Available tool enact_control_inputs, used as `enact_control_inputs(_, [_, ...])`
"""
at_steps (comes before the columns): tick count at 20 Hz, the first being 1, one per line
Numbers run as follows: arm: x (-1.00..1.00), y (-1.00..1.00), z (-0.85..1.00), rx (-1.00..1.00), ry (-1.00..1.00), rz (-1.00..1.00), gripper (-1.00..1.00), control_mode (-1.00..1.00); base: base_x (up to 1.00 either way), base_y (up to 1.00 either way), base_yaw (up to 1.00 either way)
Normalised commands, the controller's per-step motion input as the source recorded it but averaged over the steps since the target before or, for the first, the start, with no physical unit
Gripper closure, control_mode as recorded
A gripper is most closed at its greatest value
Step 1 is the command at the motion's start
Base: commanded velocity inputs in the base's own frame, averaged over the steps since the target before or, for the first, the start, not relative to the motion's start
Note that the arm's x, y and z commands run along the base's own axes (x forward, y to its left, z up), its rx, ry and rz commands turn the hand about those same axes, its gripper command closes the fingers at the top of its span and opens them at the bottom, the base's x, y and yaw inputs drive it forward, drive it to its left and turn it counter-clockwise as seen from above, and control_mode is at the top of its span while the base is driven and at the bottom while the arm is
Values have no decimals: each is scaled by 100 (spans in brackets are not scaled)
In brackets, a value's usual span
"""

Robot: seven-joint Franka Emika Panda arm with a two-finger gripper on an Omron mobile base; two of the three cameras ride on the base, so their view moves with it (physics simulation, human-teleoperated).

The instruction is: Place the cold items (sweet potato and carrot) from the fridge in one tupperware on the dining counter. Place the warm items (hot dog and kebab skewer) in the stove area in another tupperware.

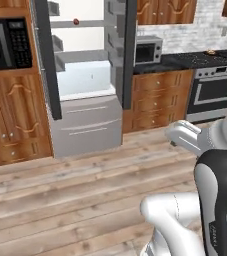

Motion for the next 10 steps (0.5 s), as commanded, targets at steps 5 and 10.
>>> enact_control_inputs(5, [0,0,0,0,0,0,-100,100,97,-18,0])
enact_control_inputs(10, [0,0,0,0,0,0,-100,100,93,-19,0])
